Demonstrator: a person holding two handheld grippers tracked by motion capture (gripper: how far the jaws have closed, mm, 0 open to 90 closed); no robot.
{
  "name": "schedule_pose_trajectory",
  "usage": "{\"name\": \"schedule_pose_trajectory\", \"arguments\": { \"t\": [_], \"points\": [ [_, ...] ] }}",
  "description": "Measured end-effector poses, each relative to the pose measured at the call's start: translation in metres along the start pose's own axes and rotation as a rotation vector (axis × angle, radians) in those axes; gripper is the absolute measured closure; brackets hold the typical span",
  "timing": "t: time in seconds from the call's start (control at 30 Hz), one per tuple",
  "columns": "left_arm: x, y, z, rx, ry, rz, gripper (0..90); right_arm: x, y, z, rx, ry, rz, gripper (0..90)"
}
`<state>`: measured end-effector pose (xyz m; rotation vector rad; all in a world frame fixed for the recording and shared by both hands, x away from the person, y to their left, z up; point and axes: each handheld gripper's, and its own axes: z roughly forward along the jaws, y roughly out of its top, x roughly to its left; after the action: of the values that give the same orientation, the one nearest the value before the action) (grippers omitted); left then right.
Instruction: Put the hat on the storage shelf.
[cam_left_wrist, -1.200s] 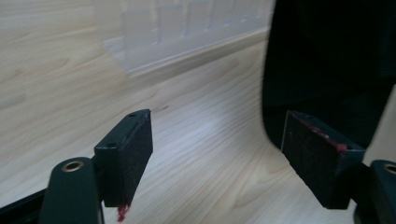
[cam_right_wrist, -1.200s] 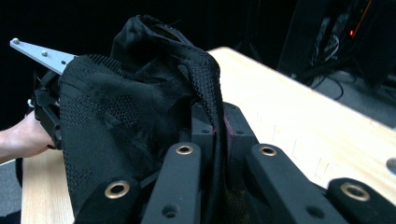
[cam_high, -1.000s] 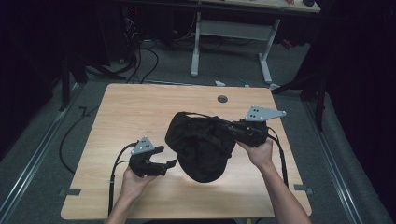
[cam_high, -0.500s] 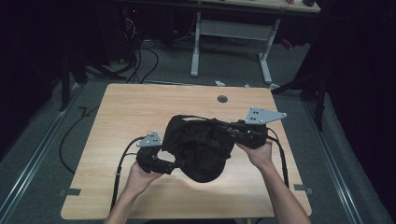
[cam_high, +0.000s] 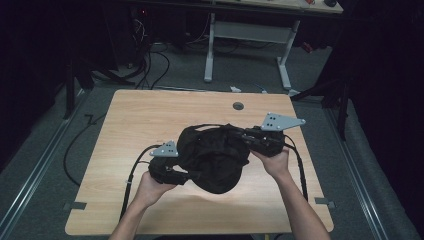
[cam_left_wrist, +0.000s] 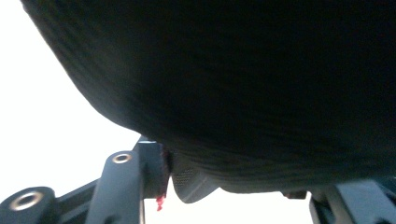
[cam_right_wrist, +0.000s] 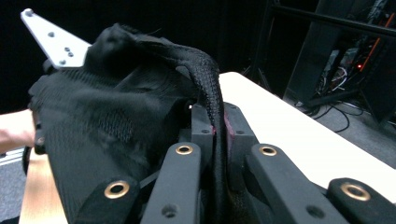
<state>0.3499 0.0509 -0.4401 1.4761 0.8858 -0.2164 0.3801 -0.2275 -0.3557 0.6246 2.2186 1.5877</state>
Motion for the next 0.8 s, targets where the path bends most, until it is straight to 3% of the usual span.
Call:
{"name": "schedule_pose_trajectory", "arguments": {
  "t": [0.13,0.6,0.8],
  "points": [
    [-0.005,-0.002,0.000,0.018,-0.027,-0.012,54.2,-0.002,0.002,0.003,0.010,-0.019,0.009,85.5],
    [-0.026,-0.009,-0.007,0.024,-0.057,0.030,67.0,-0.006,0.000,0.013,0.052,-0.051,0.018,83.1],
    [-0.029,-0.012,-0.012,0.037,-0.052,0.045,68.8,-0.006,-0.001,0.013,0.058,-0.057,0.042,73.1]
  ]
}}
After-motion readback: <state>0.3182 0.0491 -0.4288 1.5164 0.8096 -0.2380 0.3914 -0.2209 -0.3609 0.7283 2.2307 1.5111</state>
